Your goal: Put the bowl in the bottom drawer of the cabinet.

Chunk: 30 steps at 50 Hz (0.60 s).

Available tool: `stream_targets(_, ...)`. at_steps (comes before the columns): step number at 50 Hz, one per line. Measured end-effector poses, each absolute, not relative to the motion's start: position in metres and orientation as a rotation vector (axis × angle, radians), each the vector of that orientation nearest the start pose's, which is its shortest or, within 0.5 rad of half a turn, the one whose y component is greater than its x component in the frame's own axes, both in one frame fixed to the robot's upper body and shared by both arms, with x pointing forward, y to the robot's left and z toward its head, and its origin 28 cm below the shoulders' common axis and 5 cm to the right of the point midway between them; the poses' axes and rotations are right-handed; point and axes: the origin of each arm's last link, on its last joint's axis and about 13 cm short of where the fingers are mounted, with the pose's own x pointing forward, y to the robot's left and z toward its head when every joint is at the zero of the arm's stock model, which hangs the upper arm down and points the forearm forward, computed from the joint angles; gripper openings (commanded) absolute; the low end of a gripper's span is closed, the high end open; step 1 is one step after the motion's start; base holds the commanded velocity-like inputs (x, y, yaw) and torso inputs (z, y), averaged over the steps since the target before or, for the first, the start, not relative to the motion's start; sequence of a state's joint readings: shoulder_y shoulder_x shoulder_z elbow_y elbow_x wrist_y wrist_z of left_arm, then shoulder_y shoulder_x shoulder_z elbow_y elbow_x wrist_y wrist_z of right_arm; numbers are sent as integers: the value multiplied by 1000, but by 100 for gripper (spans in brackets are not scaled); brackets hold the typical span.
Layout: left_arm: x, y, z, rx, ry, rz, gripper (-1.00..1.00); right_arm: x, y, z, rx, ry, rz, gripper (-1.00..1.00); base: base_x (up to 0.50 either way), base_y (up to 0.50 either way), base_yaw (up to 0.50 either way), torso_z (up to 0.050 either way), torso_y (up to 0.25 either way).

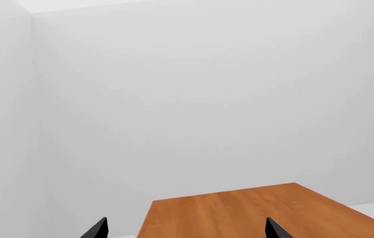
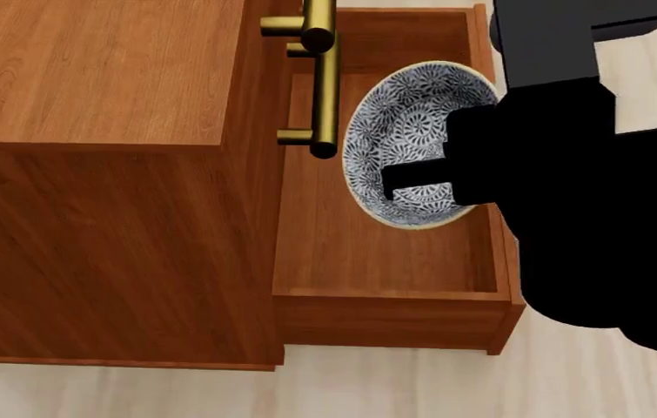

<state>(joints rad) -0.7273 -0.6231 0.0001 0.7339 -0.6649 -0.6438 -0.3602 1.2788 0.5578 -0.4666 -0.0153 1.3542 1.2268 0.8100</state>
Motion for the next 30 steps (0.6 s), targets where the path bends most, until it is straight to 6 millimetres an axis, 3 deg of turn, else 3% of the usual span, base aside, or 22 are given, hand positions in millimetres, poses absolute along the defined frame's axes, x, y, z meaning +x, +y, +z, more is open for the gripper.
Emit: stream_targets(30, 228, 265, 290, 129, -695, -23, 100, 312, -121, 280, -158, 324, 43, -100, 0, 0, 0, 0, 0)
